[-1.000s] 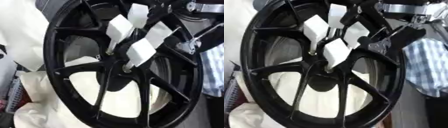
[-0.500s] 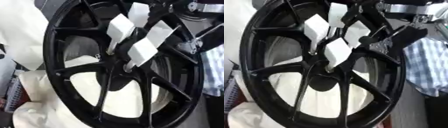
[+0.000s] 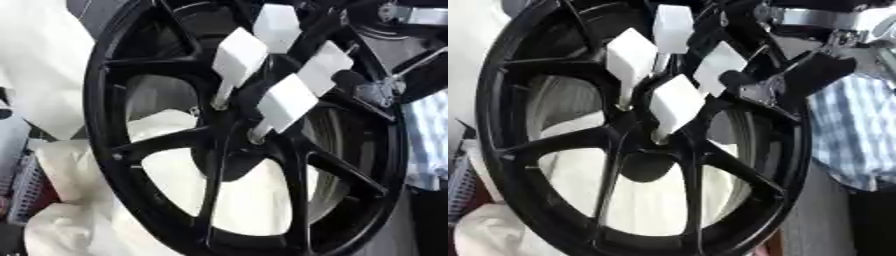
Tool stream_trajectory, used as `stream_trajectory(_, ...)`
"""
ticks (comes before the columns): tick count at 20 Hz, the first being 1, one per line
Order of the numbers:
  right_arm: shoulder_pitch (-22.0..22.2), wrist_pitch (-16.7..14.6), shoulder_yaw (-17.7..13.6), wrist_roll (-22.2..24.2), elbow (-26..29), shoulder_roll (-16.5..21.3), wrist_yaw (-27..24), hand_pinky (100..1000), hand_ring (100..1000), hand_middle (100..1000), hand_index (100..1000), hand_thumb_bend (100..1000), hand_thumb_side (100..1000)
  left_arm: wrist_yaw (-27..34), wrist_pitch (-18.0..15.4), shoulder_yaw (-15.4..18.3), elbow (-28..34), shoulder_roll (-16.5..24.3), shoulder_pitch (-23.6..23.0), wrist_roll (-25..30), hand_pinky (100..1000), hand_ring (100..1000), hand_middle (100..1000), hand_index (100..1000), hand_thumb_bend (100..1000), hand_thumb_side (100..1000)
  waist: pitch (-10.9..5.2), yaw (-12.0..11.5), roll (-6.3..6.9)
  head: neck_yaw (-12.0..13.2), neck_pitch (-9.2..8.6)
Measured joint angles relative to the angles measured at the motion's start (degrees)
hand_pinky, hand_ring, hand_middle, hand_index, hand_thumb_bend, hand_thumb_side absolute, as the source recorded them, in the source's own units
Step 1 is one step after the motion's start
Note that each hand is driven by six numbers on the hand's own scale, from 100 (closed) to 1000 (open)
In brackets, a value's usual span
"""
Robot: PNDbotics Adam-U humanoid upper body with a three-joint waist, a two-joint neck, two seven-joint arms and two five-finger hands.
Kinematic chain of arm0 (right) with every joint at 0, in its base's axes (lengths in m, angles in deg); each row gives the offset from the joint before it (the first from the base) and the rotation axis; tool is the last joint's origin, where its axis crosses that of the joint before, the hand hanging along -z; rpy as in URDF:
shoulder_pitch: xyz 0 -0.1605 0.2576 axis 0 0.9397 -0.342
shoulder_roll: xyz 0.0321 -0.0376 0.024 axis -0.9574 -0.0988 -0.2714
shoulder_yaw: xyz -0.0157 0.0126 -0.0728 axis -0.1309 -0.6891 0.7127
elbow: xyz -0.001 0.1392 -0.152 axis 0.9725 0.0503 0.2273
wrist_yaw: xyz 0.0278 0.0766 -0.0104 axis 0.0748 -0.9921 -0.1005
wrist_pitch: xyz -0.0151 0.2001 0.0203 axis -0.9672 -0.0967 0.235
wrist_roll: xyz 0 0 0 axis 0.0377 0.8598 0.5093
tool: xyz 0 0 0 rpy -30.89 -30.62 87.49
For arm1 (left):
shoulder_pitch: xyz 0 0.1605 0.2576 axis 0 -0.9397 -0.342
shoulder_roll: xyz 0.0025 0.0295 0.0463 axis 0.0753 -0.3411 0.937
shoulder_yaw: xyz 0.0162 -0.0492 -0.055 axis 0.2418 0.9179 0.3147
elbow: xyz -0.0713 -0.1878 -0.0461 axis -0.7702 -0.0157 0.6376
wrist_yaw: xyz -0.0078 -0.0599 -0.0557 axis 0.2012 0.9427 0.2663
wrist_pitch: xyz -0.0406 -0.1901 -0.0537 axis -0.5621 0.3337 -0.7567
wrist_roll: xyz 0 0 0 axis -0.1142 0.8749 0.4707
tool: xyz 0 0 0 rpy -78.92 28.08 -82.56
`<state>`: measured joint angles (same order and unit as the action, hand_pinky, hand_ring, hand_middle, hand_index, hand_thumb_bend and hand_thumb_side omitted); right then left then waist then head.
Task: Pull the pin out of the wheel hub.
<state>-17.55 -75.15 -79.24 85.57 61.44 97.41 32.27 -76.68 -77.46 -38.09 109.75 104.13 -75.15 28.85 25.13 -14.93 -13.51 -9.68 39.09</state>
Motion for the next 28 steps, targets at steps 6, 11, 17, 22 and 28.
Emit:
stream_trajectory(6, 0.1, 0.1, 0.1, -0.5, 0.0, 0.0, 0.1, 954, 887, 686, 857, 100, 221, 0.0, 0.1, 0.0, 0.0, 0.0, 0.0, 0.1, 653, 774, 610, 731, 136, 832, 0.09, 0.0, 0.00, 0.0, -0.20)
stream_trajectory(11, 0.4, 0.0, -0.1, -0.8, 0.0, 0.0, 0.1, 966, 908, 753, 877, 100, 237, -0.1, 0.2, 0.0, 0.0, 0.0, 0.0, 0.3, 654, 775, 610, 732, 137, 834, 0.40, 0.1, 0.00, 0.1, -0.20)
stream_trajectory(17, 1.7, -1.4, -0.6, 1.5, 0.0, 0.1, -0.4, 985, 933, 797, 904, 100, 300, -0.1, 0.5, 0.0, 0.0, 0.0, 0.0, 0.6, 655, 776, 610, 732, 137, 835, 0.45, 0.4, -0.01, 0.2, -0.19)
stream_trajectory(22, 2.3, -1.6, -1.3, 2.2, 0.0, 0.8, -0.5, 980, 928, 791, 896, 100, 321, -0.1, 0.5, 0.0, 0.0, 0.0, 0.0, 1.0, 655, 776, 610, 731, 138, 835, 0.58, 0.5, -0.01, 0.3, -0.19)
stream_trajectory(28, 2.6, -1.8, -1.3, 1.4, -0.3, 0.9, 0.6, 973, 923, 787, 892, 100, 327, -0.1, 0.5, -0.1, 0.0, 0.0, 0.1, 1.1, 656, 777, 610, 728, 139, 836, 0.71, 0.4, -0.01, 0.2, -0.41)
